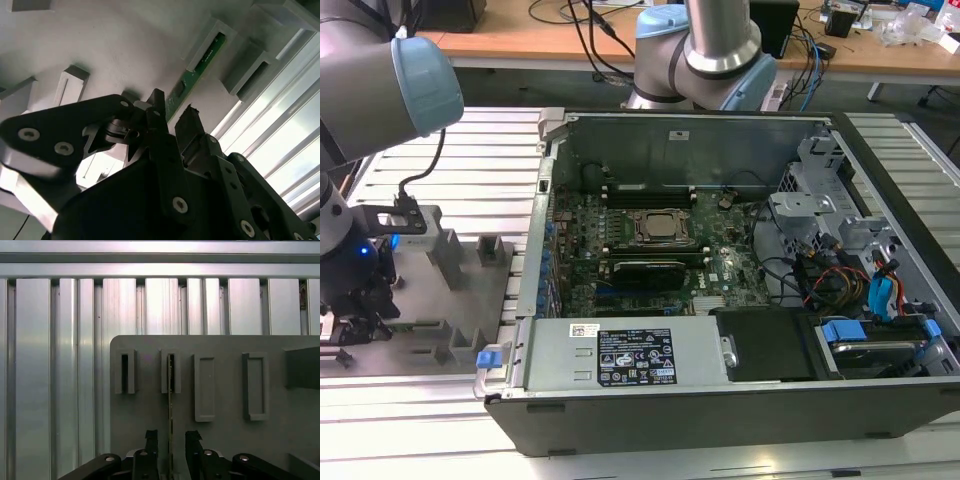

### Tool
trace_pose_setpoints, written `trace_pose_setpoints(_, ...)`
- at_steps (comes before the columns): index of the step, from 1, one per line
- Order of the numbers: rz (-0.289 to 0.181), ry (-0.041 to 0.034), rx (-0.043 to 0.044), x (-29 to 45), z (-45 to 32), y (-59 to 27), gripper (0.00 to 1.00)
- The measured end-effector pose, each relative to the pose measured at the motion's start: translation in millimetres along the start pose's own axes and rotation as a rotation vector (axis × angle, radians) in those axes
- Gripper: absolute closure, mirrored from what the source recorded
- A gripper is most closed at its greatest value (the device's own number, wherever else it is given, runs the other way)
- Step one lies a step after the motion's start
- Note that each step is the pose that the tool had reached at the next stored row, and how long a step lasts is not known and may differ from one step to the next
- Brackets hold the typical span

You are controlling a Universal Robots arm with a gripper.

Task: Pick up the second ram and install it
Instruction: 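Pick up the second ram and move it above second insertion slot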

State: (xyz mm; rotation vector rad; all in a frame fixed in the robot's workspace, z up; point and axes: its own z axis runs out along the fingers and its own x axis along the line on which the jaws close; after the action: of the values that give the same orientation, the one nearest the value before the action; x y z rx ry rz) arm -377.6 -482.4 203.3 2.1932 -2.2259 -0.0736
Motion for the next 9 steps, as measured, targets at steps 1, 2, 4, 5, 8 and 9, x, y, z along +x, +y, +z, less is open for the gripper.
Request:
trace_pose_setpoints(1, 0.0, -0.0002, 0.0, 0.0, 0.0, 0.0, 0.65)
trace_pose_setpoints(2, 0.0, -0.0002, 0.0, 0.0, 0.0, 0.0, 0.65)
trace_pose_setpoints(4, 0.0, -0.0004, -0.0001, 0.0, 0.0, 0.0, 0.78)
trace_pose_setpoints(5, 0.0, -0.0006, -0.0001, 0.0, 0.0, 0.0, 0.84)
trace_pose_setpoints(8, 0.0, -0.0011, -0.0001, 0.0, 0.0, 0.0, 0.87)
trace_pose_setpoints(9, 0.0, -0.0013, 0.0, 0.0, 0.0, 0.0, 0.87)
